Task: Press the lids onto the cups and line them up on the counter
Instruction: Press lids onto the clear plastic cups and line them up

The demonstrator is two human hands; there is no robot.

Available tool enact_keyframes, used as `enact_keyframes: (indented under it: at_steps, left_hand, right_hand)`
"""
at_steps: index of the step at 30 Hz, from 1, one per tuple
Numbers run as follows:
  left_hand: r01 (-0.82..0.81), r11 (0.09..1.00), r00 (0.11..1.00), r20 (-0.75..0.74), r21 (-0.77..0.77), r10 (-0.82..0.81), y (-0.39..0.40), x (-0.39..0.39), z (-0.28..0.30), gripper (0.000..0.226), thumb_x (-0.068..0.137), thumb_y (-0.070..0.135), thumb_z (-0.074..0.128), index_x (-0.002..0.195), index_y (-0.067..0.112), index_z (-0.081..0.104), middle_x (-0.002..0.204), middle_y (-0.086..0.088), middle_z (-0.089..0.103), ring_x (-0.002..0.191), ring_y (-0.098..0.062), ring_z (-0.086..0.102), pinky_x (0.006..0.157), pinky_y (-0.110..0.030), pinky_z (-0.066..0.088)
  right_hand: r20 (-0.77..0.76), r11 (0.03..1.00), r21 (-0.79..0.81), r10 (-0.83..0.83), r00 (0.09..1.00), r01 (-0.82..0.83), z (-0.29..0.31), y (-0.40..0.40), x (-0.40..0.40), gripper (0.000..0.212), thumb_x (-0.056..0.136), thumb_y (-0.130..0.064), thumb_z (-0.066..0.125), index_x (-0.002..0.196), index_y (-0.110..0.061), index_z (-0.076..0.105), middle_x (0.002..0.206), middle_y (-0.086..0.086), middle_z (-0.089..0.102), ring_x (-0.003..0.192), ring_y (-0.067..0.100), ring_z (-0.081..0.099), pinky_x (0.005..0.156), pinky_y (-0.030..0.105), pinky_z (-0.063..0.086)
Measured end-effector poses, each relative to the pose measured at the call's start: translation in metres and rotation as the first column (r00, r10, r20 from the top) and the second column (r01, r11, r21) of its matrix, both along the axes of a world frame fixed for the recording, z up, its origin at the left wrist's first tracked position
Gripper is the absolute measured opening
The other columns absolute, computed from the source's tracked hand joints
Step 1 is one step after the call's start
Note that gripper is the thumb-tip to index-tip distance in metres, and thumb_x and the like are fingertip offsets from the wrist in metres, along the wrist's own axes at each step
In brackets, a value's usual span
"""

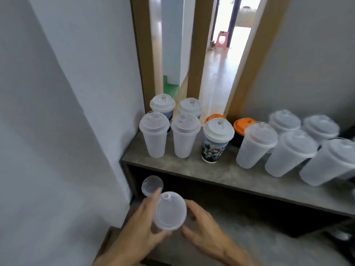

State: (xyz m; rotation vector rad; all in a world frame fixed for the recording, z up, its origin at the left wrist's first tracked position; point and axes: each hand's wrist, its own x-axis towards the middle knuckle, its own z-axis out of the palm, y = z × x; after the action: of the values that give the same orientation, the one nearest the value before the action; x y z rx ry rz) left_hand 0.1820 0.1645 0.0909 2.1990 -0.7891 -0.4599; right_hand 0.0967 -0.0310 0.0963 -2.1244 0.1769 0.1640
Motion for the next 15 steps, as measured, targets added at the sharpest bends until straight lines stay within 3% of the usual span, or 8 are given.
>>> enact_keyframes:
  at_steps: [3,6,11,15]
  left_hand:
    - [0.095,0.979,0.983,0.170,-0.180,-0.064,-0.059,-0.007,0.048,0.096,0.074,0.057,0.076,0.143,0.059,0.009,0.135,0.051,0.023,0.124,0.030,0.021,0.096,0.005,0.020]
    - [0.210,0.935,0.962,0.230,-0.287,-0.146,-0.123,-0.008,0.079,0.095,0.077,0.056,0.075,0.150,0.048,0.014,0.146,0.035,0.031,0.136,0.014,0.029,0.107,-0.006,0.026]
    - [0.302,0.891,0.939,0.266,-0.339,-0.217,-0.198,-0.013,0.083,0.081,0.085,0.042,0.074,0.148,0.048,0.024,0.145,0.029,0.035,0.133,0.016,0.029,0.100,0.002,0.022]
    - [0.277,0.906,0.943,0.272,-0.320,-0.192,-0.228,-0.014,0.065,0.073,0.086,0.045,0.071,0.144,0.051,0.026,0.144,0.025,0.036,0.130,0.017,0.029,0.100,0.001,0.023]
  right_hand:
    - [0.132,0.987,0.037,-0.161,0.978,0.157,0.060,-0.046,-0.033,0.053,0.087,-0.036,0.071,0.135,-0.040,0.048,0.126,-0.024,0.062,0.119,-0.002,0.059,0.099,0.020,0.048]
    - [0.219,0.950,0.031,-0.310,0.925,0.311,0.096,-0.091,-0.053,0.045,0.093,-0.028,0.071,0.129,-0.045,0.051,0.123,-0.030,0.062,0.116,-0.005,0.059,0.092,0.015,0.049]
    - [0.213,0.839,0.235,-0.537,0.816,0.491,0.110,-0.137,-0.063,0.033,0.105,-0.017,0.042,0.120,-0.040,0.061,0.112,-0.033,0.067,0.108,-0.010,0.061,0.082,0.009,0.050]
    - [0.165,0.742,0.316,-0.657,0.736,0.592,0.098,-0.153,-0.057,0.027,0.106,-0.032,0.041,0.110,-0.028,0.067,0.104,-0.019,0.072,0.101,0.001,0.067,0.077,0.020,0.053]
